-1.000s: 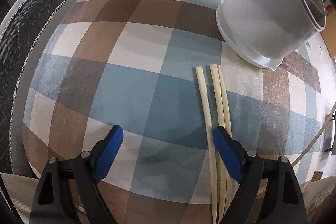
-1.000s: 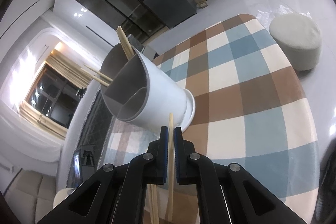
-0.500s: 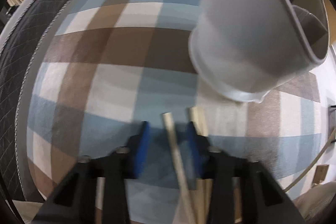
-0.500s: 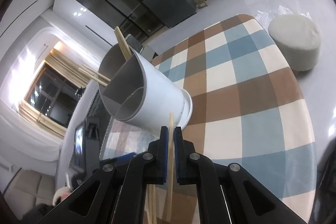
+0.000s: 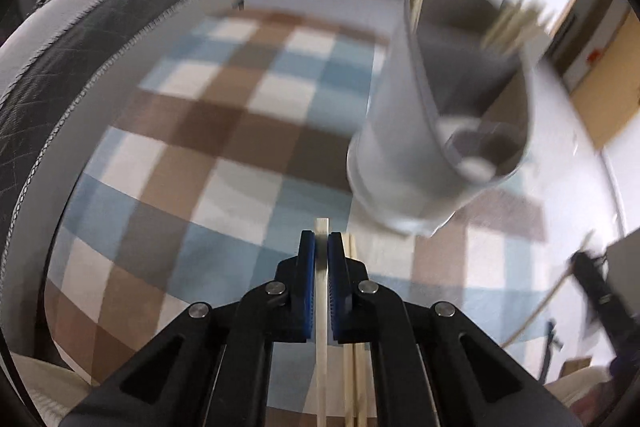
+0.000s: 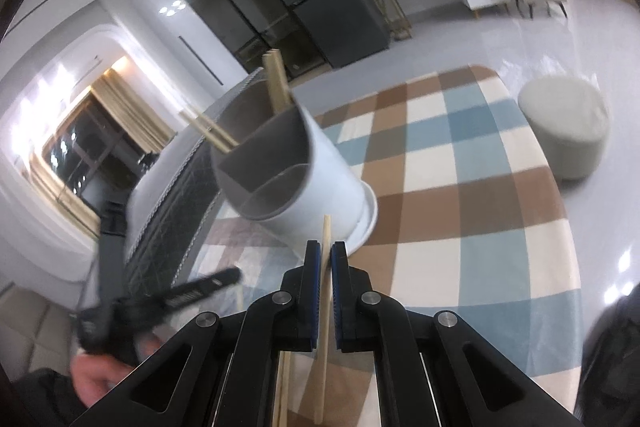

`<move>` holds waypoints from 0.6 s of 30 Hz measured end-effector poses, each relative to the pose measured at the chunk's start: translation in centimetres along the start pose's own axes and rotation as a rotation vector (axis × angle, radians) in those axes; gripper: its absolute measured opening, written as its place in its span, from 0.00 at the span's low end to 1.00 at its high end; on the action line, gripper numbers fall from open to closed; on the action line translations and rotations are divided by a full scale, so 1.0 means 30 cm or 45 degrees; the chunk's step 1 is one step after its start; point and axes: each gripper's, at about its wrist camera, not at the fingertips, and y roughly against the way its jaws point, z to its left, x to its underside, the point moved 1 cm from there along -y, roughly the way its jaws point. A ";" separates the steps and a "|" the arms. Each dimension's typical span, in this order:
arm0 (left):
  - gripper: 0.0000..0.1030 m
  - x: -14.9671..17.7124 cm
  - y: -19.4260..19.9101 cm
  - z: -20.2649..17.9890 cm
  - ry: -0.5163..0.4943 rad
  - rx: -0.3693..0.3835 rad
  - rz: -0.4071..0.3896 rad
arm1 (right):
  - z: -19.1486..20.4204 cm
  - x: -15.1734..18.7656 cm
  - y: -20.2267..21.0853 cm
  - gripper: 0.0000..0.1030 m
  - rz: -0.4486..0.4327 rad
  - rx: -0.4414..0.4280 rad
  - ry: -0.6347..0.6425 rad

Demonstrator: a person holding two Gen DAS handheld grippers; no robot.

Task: Organize utensils
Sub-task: 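Lift both held chopsticks and carry them over the grey holder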

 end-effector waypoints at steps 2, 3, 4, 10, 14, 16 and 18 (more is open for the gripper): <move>0.02 0.009 0.065 0.006 0.007 0.029 -0.079 | 0.031 0.006 0.010 0.05 -0.021 0.005 0.044; 0.02 -0.013 0.087 -0.021 0.009 0.043 -0.115 | 0.047 0.010 0.014 0.05 -0.031 0.011 0.069; 0.02 -0.007 0.115 -0.026 0.009 0.058 -0.153 | 0.062 0.014 0.019 0.05 -0.041 0.013 0.089; 0.02 0.027 0.201 -0.022 -0.025 0.109 -0.234 | 0.109 0.042 0.033 0.05 -0.068 0.044 0.154; 0.02 0.034 0.212 -0.014 -0.051 0.188 -0.254 | 0.139 0.058 0.045 0.04 -0.075 0.043 0.193; 0.02 0.049 0.238 -0.025 -0.069 0.209 -0.256 | 0.156 0.063 0.053 0.04 -0.085 0.049 0.221; 0.01 0.052 0.249 -0.037 -0.097 0.205 -0.251 | 0.175 0.066 0.063 0.04 -0.101 0.046 0.252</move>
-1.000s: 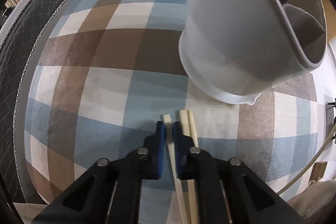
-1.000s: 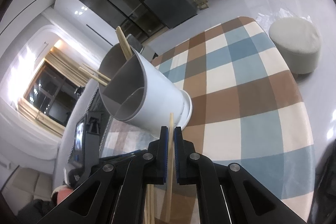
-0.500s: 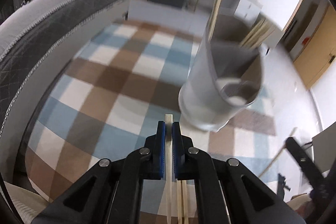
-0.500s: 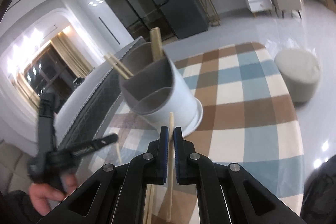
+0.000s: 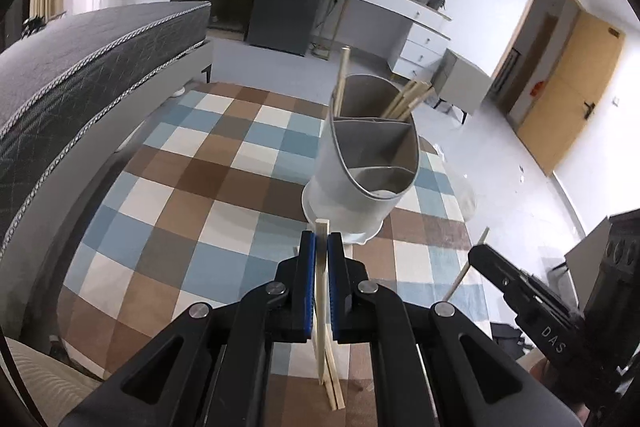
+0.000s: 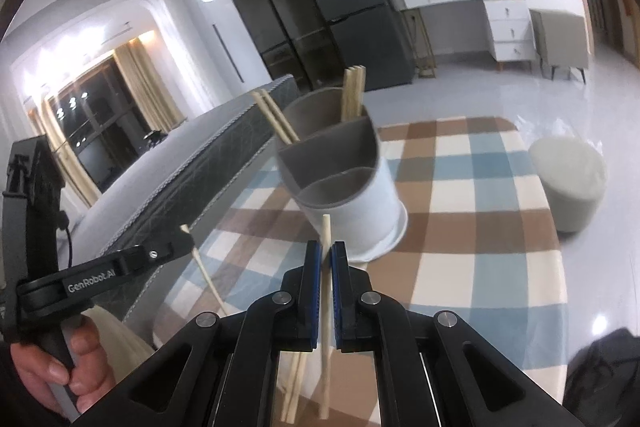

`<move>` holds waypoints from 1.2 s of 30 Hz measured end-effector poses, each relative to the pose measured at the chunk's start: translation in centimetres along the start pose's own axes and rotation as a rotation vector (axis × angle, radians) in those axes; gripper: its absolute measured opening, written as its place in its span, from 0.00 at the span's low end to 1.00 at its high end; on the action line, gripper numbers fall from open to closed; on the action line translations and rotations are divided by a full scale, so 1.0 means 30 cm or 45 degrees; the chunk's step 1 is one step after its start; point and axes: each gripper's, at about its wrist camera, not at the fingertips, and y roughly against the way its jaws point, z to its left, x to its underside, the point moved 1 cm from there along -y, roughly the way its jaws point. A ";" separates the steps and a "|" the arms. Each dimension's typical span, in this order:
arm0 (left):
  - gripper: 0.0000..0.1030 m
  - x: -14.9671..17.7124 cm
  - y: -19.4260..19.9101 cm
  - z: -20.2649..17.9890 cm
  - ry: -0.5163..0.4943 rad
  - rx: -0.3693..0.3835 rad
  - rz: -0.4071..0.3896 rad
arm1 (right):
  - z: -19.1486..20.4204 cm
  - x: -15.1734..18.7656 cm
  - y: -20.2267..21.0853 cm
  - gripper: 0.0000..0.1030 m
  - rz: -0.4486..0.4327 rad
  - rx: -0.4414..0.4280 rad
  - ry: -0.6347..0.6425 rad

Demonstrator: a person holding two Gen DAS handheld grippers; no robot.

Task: Organize utensils
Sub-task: 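Lift both held chopsticks and carry them over the grey holder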

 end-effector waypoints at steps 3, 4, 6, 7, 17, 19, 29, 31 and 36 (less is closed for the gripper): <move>0.01 -0.003 0.010 -0.013 -0.017 -0.005 0.009 | 0.011 0.004 0.008 0.04 -0.010 0.003 0.009; 0.01 -0.006 0.009 -0.018 -0.025 -0.006 0.017 | 0.014 0.006 0.010 0.04 -0.009 0.003 0.008; 0.01 -0.008 0.010 -0.026 -0.037 -0.014 0.032 | 0.011 0.008 0.015 0.04 -0.009 0.008 -0.003; 0.01 -0.010 0.011 -0.033 -0.045 0.000 0.044 | 0.013 0.008 0.021 0.04 -0.013 0.013 -0.006; 0.01 -0.067 0.114 -0.073 -0.063 0.112 0.010 | 0.026 -0.064 0.113 0.04 -0.115 0.000 -0.016; 0.01 -0.084 0.132 -0.078 -0.054 0.134 0.002 | 0.029 -0.089 0.131 0.04 -0.141 0.006 -0.011; 0.01 -0.263 0.275 -0.079 0.060 0.281 -0.240 | 0.034 -0.287 0.186 0.04 -0.239 0.033 0.091; 0.01 -0.308 0.288 -0.068 0.100 0.297 -0.272 | 0.047 -0.344 0.200 0.04 -0.260 0.031 0.123; 0.01 -0.422 0.297 -0.045 0.161 0.293 -0.349 | 0.116 -0.496 0.210 0.04 -0.315 0.026 0.227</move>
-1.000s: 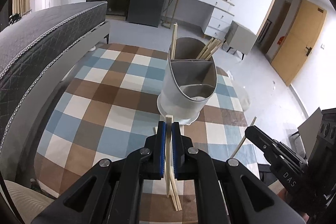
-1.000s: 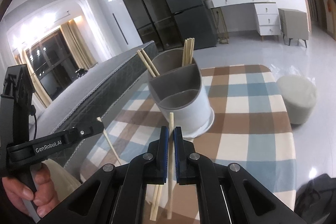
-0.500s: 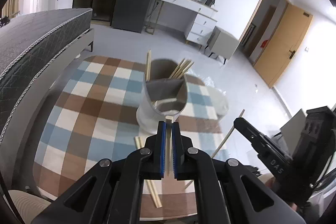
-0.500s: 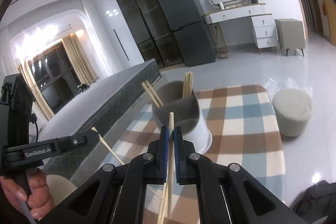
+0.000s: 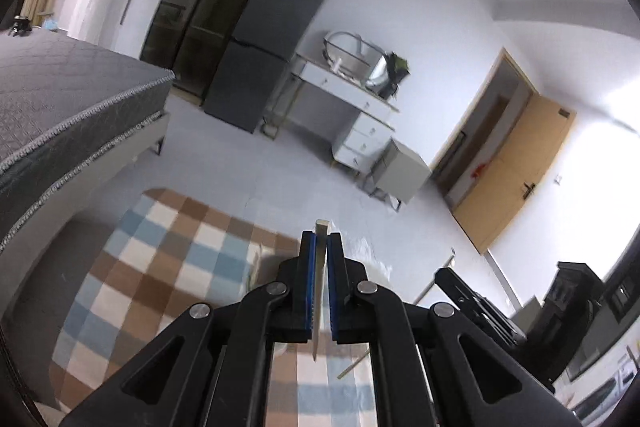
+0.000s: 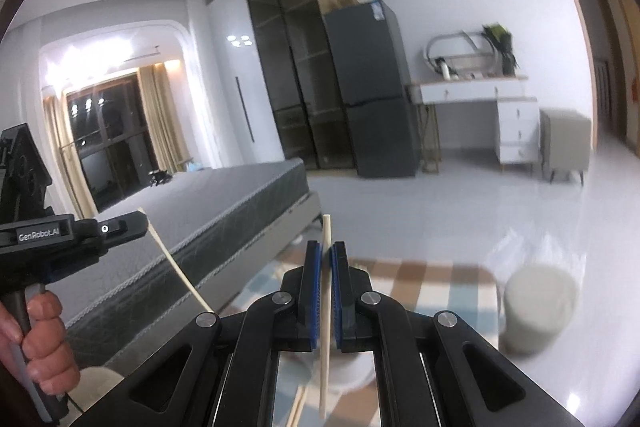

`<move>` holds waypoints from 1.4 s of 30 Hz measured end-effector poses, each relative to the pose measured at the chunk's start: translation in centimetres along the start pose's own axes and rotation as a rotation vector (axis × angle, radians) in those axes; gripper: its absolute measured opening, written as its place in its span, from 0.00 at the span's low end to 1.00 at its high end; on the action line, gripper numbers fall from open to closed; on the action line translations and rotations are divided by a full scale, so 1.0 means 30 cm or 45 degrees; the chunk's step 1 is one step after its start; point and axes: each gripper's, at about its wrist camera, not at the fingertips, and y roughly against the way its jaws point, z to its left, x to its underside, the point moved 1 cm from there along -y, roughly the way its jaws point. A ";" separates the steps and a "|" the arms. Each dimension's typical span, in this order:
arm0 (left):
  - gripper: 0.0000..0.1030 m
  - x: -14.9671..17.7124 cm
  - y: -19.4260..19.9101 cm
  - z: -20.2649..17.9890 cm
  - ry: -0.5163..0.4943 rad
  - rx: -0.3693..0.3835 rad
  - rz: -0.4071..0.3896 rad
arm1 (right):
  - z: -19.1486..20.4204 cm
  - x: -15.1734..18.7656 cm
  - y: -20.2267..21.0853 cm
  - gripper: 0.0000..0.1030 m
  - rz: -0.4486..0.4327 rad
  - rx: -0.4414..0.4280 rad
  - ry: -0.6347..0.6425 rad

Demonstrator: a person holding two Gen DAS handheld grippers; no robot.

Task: Organize utensils
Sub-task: 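Lift both held chopsticks and carry them over the grey holder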

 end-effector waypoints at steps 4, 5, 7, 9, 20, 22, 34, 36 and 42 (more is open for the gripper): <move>0.01 -0.059 -0.031 0.014 0.023 0.001 -0.052 | 0.051 -0.101 -0.048 0.04 -0.030 -0.017 0.077; 0.01 -0.069 -0.043 0.017 0.017 0.004 -0.060 | 0.066 -0.126 -0.064 0.04 -0.040 -0.023 0.101; 0.01 -0.083 -0.072 0.026 0.012 -0.013 -0.079 | 0.096 -0.166 -0.100 0.04 -0.052 -0.027 0.151; 0.01 -0.093 -0.097 0.040 0.019 0.002 -0.076 | 0.123 -0.197 -0.146 0.04 -0.064 -0.035 0.192; 0.09 -0.064 -0.241 0.276 0.057 -0.133 0.066 | 0.082 -0.045 -0.336 0.04 0.046 -0.089 0.068; 0.51 -0.045 -0.291 0.351 0.109 -0.192 0.158 | 0.048 -0.008 -0.325 0.04 0.068 -0.103 0.008; 0.59 0.080 -0.815 0.507 0.039 -0.352 0.608 | -0.182 0.212 -0.119 0.05 0.163 -0.149 -0.363; 0.59 0.093 -0.922 0.500 -0.006 -0.368 0.666 | -0.223 0.252 -0.090 0.05 0.180 -0.140 -0.417; 0.59 0.148 -1.156 0.536 -0.101 -0.413 0.824 | -0.318 0.341 -0.044 0.05 0.202 -0.062 -0.500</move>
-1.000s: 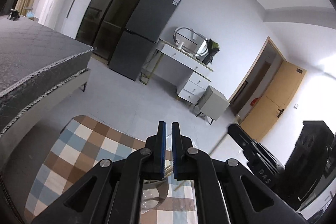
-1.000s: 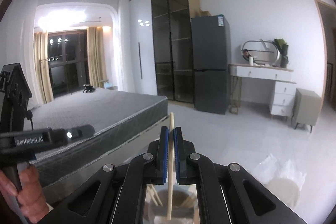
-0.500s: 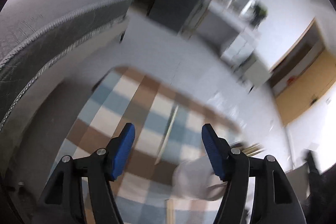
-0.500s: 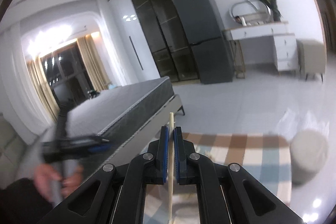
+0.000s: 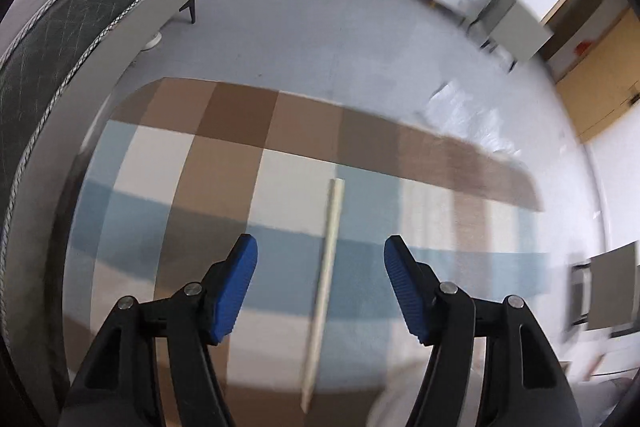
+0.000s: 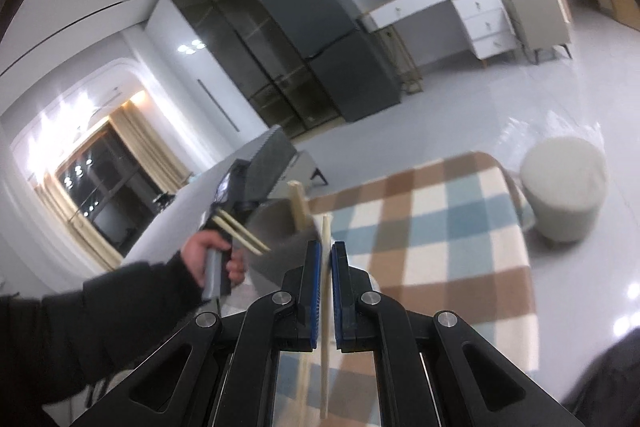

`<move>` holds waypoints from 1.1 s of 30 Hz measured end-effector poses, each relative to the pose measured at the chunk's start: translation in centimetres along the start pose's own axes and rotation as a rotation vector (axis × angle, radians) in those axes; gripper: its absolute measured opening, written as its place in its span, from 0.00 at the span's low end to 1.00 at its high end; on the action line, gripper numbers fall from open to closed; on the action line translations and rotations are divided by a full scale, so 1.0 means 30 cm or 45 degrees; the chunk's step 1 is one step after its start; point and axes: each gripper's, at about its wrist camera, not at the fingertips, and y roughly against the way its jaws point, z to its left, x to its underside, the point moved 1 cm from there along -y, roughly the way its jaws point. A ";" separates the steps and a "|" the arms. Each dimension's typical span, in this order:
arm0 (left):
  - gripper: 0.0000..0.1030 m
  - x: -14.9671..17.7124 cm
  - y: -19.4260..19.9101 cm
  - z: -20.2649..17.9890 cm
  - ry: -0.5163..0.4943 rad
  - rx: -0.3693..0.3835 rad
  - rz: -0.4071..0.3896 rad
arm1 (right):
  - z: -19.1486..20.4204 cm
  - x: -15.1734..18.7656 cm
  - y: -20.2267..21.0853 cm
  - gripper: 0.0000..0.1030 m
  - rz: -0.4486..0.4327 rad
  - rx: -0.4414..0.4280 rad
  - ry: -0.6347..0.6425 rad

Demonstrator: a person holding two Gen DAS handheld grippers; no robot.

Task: Organize utensils
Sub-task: 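Lift both held chopsticks and carry them over the grey holder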

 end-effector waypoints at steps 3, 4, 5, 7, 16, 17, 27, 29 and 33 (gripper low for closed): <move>0.59 -0.023 -0.081 -0.025 -0.076 -0.090 0.035 | -0.056 0.016 -0.007 0.05 0.013 0.042 -0.046; 0.59 -0.027 -0.107 -0.035 -0.105 -0.102 0.041 | -0.068 0.016 -0.007 0.05 0.014 0.052 -0.058; 0.59 -0.030 -0.128 -0.044 -0.129 -0.120 0.051 | -0.083 0.019 -0.008 0.05 0.013 0.059 -0.070; 0.59 -0.030 -0.156 -0.062 -0.182 -0.148 0.072 | -0.102 0.026 -0.016 0.05 0.019 0.069 -0.080; 0.02 -0.070 -0.164 -0.093 -0.259 -0.153 0.083 | -0.144 0.057 -0.050 0.05 0.056 0.078 -0.095; 0.02 -0.066 -0.161 -0.092 -0.261 -0.157 0.096 | -0.146 0.055 -0.046 0.05 0.050 0.077 -0.098; 0.02 0.047 0.177 0.056 -0.029 -0.013 -0.131 | -0.073 0.050 -0.006 0.05 -0.014 0.068 -0.008; 0.02 0.108 0.299 0.076 -0.003 0.033 -0.185 | -0.043 0.045 0.008 0.05 -0.032 0.056 0.015; 0.02 0.215 0.486 0.103 0.023 0.103 -0.279 | 0.037 0.042 0.059 0.05 -0.091 0.036 0.075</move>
